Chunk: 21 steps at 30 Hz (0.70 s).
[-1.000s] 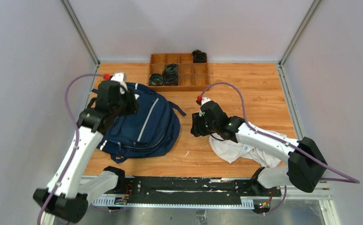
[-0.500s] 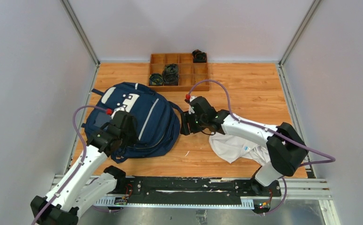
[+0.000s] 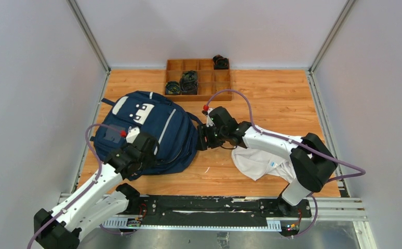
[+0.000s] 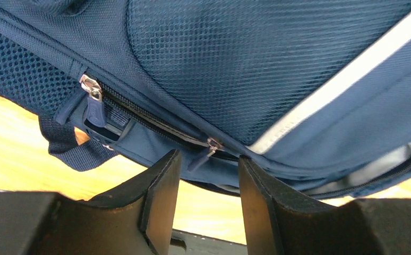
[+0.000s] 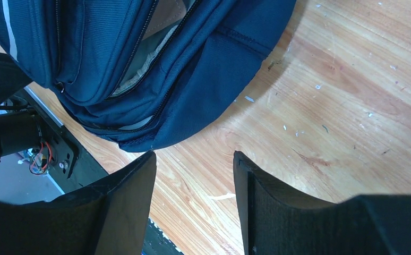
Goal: Pack the student bag
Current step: Zip the student bag at the center of the board.
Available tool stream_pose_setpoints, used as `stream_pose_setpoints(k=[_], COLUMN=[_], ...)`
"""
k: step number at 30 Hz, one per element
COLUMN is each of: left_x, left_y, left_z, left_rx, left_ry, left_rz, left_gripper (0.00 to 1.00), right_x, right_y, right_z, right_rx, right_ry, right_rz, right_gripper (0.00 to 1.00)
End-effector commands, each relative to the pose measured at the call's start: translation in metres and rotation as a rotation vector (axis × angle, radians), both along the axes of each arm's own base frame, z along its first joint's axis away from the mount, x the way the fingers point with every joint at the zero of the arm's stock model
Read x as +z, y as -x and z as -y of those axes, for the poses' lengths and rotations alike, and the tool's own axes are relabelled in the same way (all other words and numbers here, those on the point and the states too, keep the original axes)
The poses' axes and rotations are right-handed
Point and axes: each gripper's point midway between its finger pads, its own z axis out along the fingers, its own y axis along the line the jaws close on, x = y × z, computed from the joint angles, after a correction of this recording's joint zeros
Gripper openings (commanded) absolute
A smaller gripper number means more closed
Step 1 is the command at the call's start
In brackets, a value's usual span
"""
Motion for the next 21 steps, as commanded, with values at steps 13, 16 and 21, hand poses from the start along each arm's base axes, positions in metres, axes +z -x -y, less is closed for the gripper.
stream_pose_setpoints(k=[13, 16, 21], left_x=[-0.01, -0.009, -0.007], left_y=[-0.008, -0.007, -0.001], left_z=[0.009, 0.018, 0.044], left_rx=[-0.012, -0.08, -0.218], left_ry=[0.081, 0.092, 0.141], left_rz=[0.113, 0.087, 0.025], left_gripper=[0.13, 0.03, 0.0], right_x=[-0.004, -0.005, -0.009], right_y=[-0.001, -0.001, 0.0], right_z=[0.0, -0.001, -0.002], right_rx=[-0.007, -0.006, -0.013], right_ry=[-0.018, -0.018, -0.019], right_rz=[-0.03, -0.036, -0.052], right_gripper=[0.58, 0.58, 0.57])
